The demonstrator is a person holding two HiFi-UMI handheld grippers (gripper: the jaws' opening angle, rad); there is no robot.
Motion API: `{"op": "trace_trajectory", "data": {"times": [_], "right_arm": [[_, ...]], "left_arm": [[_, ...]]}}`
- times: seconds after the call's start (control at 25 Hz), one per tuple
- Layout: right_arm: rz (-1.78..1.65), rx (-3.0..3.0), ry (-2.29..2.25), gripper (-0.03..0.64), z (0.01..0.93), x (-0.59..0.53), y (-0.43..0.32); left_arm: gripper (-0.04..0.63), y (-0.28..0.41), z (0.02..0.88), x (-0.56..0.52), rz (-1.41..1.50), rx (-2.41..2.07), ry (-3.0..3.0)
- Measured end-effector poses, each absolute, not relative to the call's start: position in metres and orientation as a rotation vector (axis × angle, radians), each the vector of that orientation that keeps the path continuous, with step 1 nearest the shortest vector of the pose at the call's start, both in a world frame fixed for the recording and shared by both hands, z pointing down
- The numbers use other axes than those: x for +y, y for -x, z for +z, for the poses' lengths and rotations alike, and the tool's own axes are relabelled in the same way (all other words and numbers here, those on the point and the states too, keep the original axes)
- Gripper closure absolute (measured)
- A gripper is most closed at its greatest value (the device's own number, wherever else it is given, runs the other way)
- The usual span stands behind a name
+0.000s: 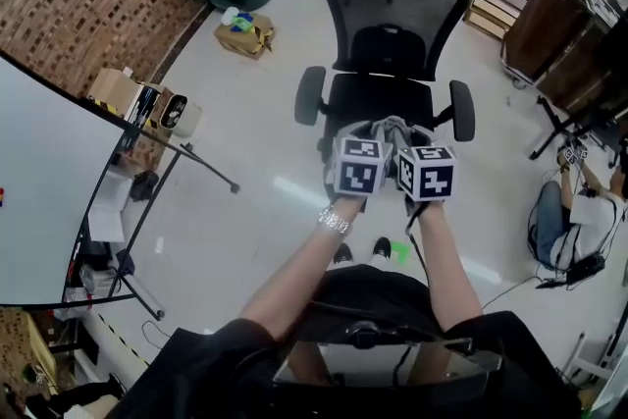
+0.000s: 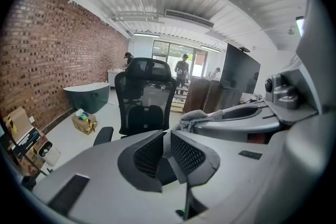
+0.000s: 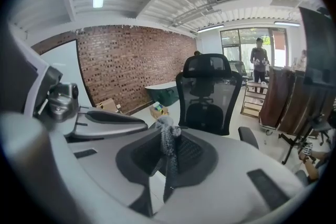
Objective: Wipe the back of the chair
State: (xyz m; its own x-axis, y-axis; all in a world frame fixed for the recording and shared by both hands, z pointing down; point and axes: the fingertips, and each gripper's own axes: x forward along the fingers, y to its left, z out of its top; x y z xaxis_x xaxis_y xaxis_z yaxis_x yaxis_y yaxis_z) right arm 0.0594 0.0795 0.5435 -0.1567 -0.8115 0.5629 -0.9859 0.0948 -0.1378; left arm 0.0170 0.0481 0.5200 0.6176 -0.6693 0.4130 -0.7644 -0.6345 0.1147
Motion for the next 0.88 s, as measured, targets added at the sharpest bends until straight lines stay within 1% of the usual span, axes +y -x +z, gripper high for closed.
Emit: {"op": "trace_trajectory", "data": {"times": [0.16,0.48,0.64,0.88], "right_arm": [[0.663,-2.062,-1.764,0.569,0.529,0.077,-0.058],[0.682,-2.07,-1.758,0.569,0.515,0.056,-0.083],[0.677,-2.069,-1.767,0.569,0.513,0.064,-0.086],[0.625,-2.097,-1.781,0.569,0.515,0.09,-0.108]], "left_arm": [[0.546,-0.023,0.506,0.04,0.455,-1.167,-2.579],[0.546,-0.046,0.492,0.015,0.457,-1.162,-2.59],[0.546,-0.052,0.491,0.025,0.453,-1.144,-2.605],[0.546,-0.083,0.503,0.054,0.463,-1.147,-2.618]]}}
